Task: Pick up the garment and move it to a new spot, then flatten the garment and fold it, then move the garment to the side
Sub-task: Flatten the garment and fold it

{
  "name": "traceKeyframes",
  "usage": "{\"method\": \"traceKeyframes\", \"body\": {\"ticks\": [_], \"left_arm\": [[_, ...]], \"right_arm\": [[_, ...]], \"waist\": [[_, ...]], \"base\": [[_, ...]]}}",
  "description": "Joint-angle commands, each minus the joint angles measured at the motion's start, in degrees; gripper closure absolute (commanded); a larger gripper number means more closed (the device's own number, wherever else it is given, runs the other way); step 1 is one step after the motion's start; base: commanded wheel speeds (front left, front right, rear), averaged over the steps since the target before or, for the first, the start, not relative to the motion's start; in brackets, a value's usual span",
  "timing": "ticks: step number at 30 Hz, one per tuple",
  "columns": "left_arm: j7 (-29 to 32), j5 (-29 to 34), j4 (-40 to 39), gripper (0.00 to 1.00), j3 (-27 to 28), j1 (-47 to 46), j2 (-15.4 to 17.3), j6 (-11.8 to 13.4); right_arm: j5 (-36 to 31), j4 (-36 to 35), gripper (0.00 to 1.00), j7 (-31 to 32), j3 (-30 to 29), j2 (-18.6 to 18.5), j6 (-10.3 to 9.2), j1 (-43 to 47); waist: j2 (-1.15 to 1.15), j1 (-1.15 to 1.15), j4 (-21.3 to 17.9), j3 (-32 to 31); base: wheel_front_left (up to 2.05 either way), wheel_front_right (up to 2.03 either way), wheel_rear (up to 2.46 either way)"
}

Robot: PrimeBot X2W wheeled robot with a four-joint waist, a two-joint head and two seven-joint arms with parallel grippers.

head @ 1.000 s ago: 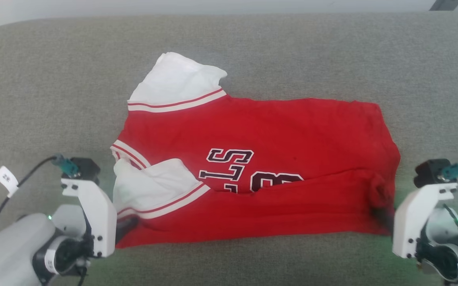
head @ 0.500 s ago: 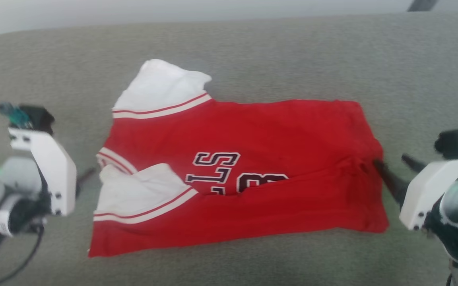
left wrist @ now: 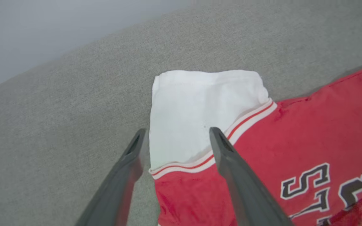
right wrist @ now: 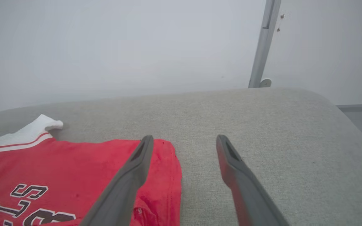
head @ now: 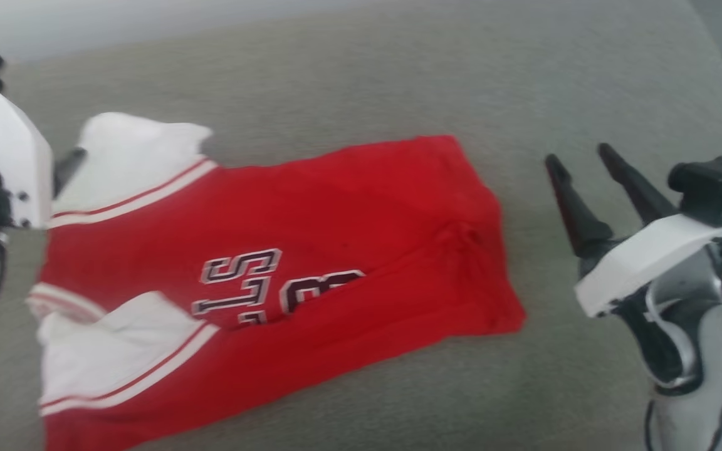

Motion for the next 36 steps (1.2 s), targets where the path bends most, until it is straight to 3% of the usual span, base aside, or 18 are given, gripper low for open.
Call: {"method": "traceKeyframes", "body": {"ticks": [1,9,21,22,23,27,36], "left_arm": [[0.6,0.7,2.0,0.00,0.1,-1.3,-0.3,-0.9],[3.4,1.8,14.3,0.00,-0.5,-6.7,-1.7,-5.3],[5.9,1.5,29.6,0.00,-1.7,-8.7,-5.6,-7.7],[6.9,0.8,30.6,0.26,-1.9,-8.1,-6.5,-7.6],[7.8,0.3,31.4,1.00,-2.1,-7.7,-7.3,-7.8],[8.3,0.6,33.1,1.00,-2.7,-7.9,-9.4,-7.8],[5.6,2.5,35.9,1.00,-3.5,-13.6,-15.8,-11.3]], "right_arm": [[-0.3,0.3,0.00,-1.1,0.8,0.7,0.02,-0.6],[0.3,1.0,0.00,-3.3,3.3,2.6,0.02,-0.6],[1.9,2.7,0.00,-2.2,6.0,2.1,0.02,-1.9],[2.1,2.8,0.00,-1.9,6.2,1.9,0.02,-2.1],[2.4,2.9,0.00,-1.6,6.3,1.8,0.02,-2.3],[3.1,3.6,0.00,0.0,6.6,1.3,0.02,-3.5],[5.0,11.5,0.00,9.5,7.6,-1.3,0.02,-13.4]], "waist": [[0.00,0.00,-4.1,2.0],[0.00,0.00,-8.4,4.9],[0.00,0.00,-9.5,8.9],[0.00,0.00,-9.2,9.0],[0.00,0.00,-8.9,9.2],[0.00,0.00,-7.7,9.7],[0.00,0.00,-2.2,10.4]], "base": [[0.00,0.00,0.00],[0.00,0.00,0.00],[0.00,0.00,0.00],[0.00,0.00,0.00],[0.00,0.00,0.00],[0.00,0.00,0.00],[0.00,0.00,0.00]]}}
